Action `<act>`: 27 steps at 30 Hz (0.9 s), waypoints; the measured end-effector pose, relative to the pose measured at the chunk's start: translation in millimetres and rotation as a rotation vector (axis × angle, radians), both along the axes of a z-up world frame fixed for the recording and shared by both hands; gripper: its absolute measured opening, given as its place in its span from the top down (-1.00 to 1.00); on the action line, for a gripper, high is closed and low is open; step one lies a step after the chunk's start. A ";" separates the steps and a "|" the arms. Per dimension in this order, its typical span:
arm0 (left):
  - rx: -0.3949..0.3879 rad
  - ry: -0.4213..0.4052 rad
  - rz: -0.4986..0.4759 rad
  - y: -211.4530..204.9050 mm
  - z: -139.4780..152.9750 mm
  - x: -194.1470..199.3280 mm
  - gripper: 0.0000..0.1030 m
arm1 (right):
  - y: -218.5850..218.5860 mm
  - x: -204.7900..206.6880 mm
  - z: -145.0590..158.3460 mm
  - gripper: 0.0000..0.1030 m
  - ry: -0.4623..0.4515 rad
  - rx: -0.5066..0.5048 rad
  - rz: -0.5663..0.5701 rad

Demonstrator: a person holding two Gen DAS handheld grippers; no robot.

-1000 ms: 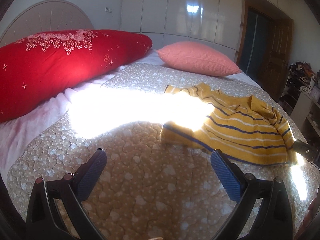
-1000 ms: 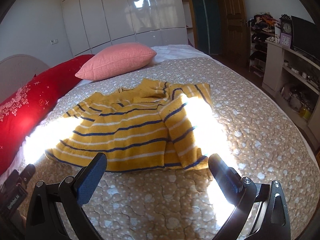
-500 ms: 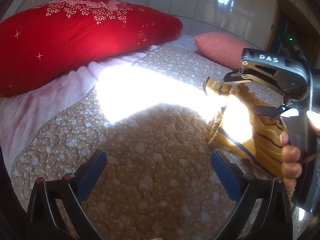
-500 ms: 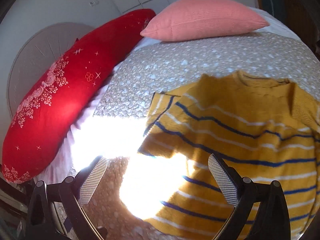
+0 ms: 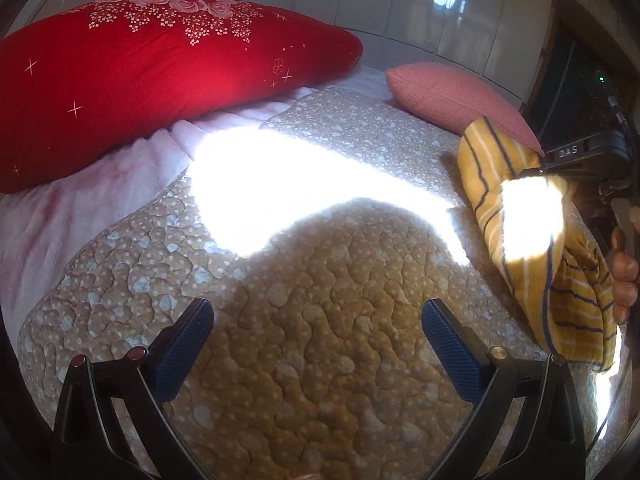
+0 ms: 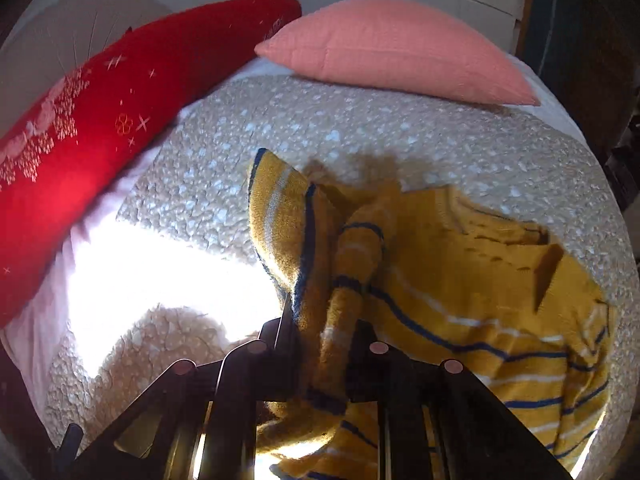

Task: Fold small clothes
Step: 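Lift the held edge with the right tool and fold it over the sweater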

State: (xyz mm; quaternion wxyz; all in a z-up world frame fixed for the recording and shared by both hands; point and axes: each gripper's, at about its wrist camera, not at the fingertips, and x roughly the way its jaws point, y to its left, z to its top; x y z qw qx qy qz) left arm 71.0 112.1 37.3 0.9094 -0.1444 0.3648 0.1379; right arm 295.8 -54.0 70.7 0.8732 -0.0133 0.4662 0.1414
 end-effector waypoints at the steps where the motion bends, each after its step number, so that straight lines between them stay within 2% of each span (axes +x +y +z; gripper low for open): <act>1: 0.006 -0.007 -0.019 -6.5 1.2 -1.1 -1.00 | -27.1 -2.2 8.9 0.69 -0.020 0.026 -0.036; 5: 0.021 -0.048 -0.094 -35.7 7.0 -6.3 -1.00 | -153.1 -13.8 23.4 0.70 -0.056 0.129 -0.211; 7: 0.022 -0.057 -0.130 -51.4 9.2 -5.8 -1.00 | -207.8 -21.3 9.1 0.70 -0.033 0.148 -0.302; 10: 0.014 -0.048 -0.202 -76.9 14.0 -3.6 -1.00 | -264.2 -32.5 -31.5 0.69 0.041 0.185 -0.375; 12: 0.020 -0.045 -0.254 -91.9 18.0 -6.1 -1.00 | -285.7 -39.6 -50.8 0.66 0.061 0.272 -0.380; 13: 0.039 -0.043 -0.273 -100.1 20.6 -8.3 -1.00 | -293.7 -42.9 -53.5 0.52 0.049 0.319 -0.391; 14: 0.064 -0.040 -0.292 -107.6 22.9 -10.3 -1.00 | -298.7 -48.2 -53.6 0.44 0.047 0.358 -0.411; 15: 0.091 -0.034 -0.311 -115.5 25.3 -12.3 -1.00 | -303.9 -52.2 -52.0 0.22 0.051 0.381 -0.445; 16: 0.113 -0.027 -0.327 -121.4 27.1 -14.0 -1.00 | -306.2 -58.1 -46.8 0.09 0.030 0.383 -0.483; 17: 0.129 -0.019 -0.340 -126.0 28.3 -14.9 -1.00 | -307.1 -66.1 -35.2 0.09 -0.031 0.377 -0.508; 19: 0.130 -0.006 -0.360 -131.7 29.9 -17.7 -1.00 | -301.1 -81.8 -6.1 0.09 -0.169 0.379 -0.490; 22: 0.085 0.009 -0.361 -134.1 31.0 -17.0 -1.00 | -273.5 -92.7 33.8 0.09 -0.272 0.413 -0.350; 23: 0.072 0.016 -0.356 -135.4 31.6 -14.8 -1.00 | -261.3 -90.8 41.8 0.09 -0.271 0.428 -0.285; 25: 0.041 0.028 -0.353 -139.6 33.6 -10.7 -1.00 | -235.1 -79.8 42.4 0.13 -0.197 0.494 -0.144; 27: -0.005 0.029 -0.359 -142.5 38.2 -8.0 -1.00 | -223.0 -72.5 25.4 0.18 -0.110 0.507 -0.108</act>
